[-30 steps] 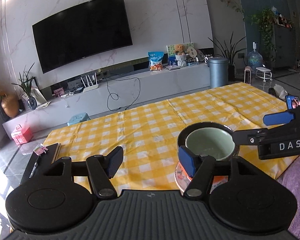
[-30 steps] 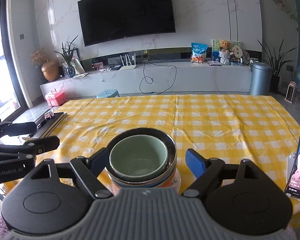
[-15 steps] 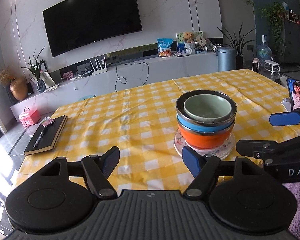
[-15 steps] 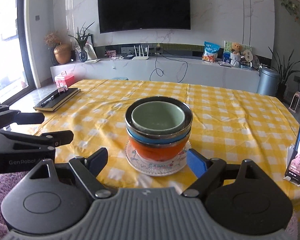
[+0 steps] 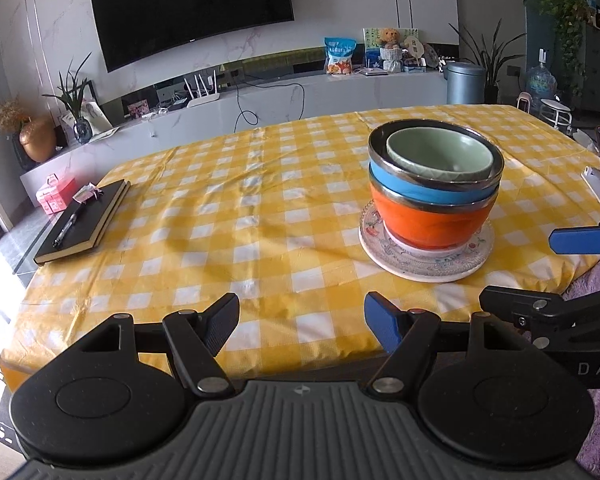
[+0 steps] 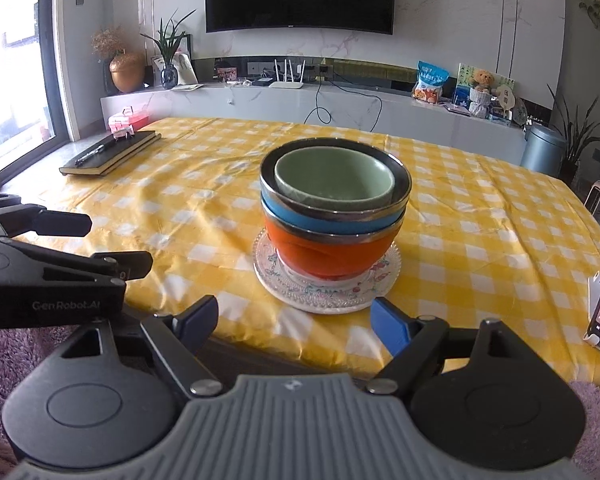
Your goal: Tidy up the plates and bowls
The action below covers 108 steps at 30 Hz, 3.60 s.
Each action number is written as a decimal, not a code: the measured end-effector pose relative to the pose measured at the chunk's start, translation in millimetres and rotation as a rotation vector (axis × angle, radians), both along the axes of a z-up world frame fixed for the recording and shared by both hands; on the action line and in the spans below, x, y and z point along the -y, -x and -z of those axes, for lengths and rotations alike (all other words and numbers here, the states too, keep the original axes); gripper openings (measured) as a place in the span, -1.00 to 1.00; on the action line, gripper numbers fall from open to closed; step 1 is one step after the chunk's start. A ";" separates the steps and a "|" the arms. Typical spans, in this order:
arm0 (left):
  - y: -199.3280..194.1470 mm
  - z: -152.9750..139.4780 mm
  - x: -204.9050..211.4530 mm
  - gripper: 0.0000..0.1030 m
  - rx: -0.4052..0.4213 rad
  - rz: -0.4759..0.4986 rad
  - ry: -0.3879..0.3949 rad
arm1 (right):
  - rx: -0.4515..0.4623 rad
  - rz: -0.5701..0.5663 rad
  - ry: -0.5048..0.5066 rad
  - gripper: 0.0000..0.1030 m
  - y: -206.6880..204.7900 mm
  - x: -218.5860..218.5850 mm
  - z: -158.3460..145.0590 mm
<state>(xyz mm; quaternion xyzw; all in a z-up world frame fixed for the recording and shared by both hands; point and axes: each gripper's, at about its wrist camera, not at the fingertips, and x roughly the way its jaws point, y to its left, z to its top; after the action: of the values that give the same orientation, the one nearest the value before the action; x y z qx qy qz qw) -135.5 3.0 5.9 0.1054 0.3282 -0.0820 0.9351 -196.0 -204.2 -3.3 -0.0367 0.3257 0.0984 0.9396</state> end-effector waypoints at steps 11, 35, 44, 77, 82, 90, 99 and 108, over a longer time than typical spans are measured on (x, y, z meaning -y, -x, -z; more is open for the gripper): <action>-4.8 6.0 2.0 0.63 -0.018 -0.001 -0.002 | -0.039 0.031 -0.005 0.59 -10.4 4.6 9.3; -6.2 5.2 2.7 0.63 -0.022 -0.006 -0.010 | -0.011 0.033 0.025 0.64 -7.6 -0.2 6.7; -6.0 5.0 2.4 0.63 -0.021 -0.005 -0.011 | 0.003 0.047 0.023 0.65 -7.5 1.3 5.3; -4.7 4.7 3.3 0.56 -0.021 -0.007 -0.018 | 0.015 0.072 0.028 0.68 -7.3 1.1 4.7; -4.5 3.9 3.3 0.55 -0.023 -0.008 -0.017 | 0.014 0.072 0.028 0.69 -7.2 1.2 4.7; -4.5 3.8 3.1 0.55 -0.023 -0.009 -0.017 | 0.009 0.072 0.028 0.70 -7.2 0.8 5.2; -3.1 2.5 2.3 0.55 -0.019 -0.011 -0.017 | 0.009 0.072 0.028 0.71 -6.8 0.3 5.4; -1.4 1.1 1.3 0.55 -0.012 -0.023 -0.010 | 0.008 0.072 0.029 0.71 -6.8 0.2 5.4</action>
<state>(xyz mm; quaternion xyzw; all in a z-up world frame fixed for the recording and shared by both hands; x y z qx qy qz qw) -134.1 1.7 4.8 0.1058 0.3353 -0.0704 0.9335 -189.3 -204.4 -8.7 -0.0388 0.3243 0.0595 0.9433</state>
